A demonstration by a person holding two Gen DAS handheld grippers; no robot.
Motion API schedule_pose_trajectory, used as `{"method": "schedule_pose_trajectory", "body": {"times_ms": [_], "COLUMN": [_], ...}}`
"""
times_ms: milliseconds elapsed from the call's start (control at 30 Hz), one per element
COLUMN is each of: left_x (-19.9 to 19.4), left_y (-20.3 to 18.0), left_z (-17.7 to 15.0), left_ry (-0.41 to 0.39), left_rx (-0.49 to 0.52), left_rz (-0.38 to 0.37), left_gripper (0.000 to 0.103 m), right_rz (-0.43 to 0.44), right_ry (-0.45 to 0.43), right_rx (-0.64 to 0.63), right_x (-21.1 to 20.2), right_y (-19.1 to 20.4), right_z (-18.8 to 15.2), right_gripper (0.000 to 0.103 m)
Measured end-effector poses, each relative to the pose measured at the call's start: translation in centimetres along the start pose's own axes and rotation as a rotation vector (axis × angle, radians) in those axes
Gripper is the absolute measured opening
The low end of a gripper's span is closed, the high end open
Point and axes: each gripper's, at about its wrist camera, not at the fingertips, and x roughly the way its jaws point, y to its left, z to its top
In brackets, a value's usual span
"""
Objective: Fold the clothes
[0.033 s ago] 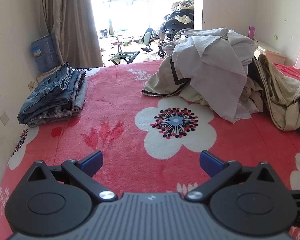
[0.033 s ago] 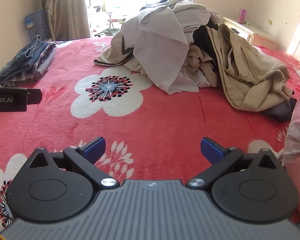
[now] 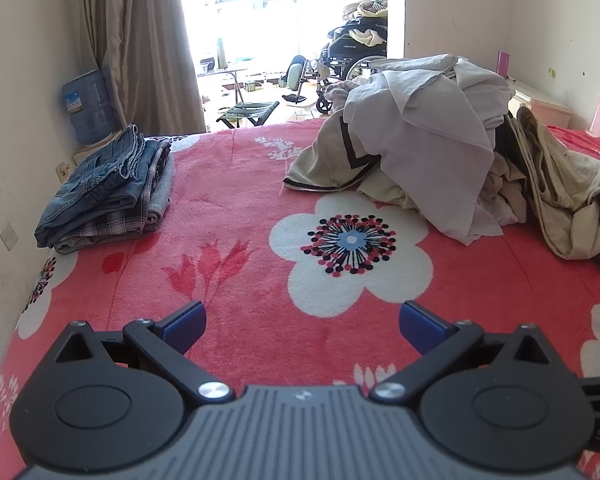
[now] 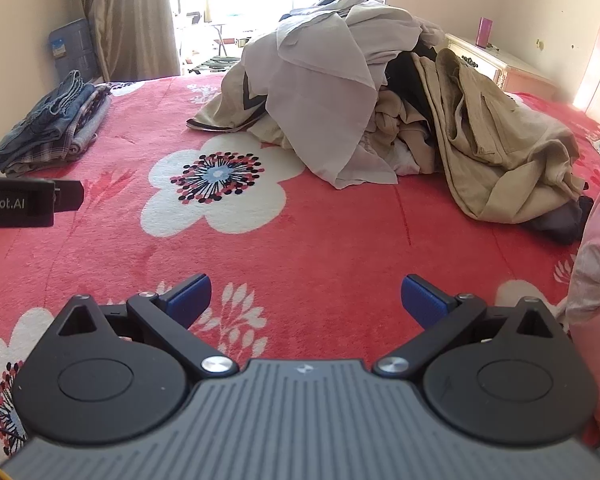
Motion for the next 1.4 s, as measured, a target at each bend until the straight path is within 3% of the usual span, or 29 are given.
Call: {"method": "schedule_pose_trajectory", "body": {"times_ms": [967, 1400], "left_x": [1.2, 1.1], "left_y": [0.5, 0.4], "left_z": [-1.1, -1.0], "left_ry": [0.073, 0.069], "left_rx": [-0.027, -0.020], "left_rz": [-0.048, -0.020], "left_gripper": [0.103, 0.103], "right_rz": [-0.032, -0.036], "right_ry": [-0.001, -0.001], "right_rx": [-0.008, -0.010], "right_x": [0.3, 0.3], "right_y": [0.4, 0.5], "right_z": [0.2, 0.2], "right_gripper": [0.102, 0.102]}}
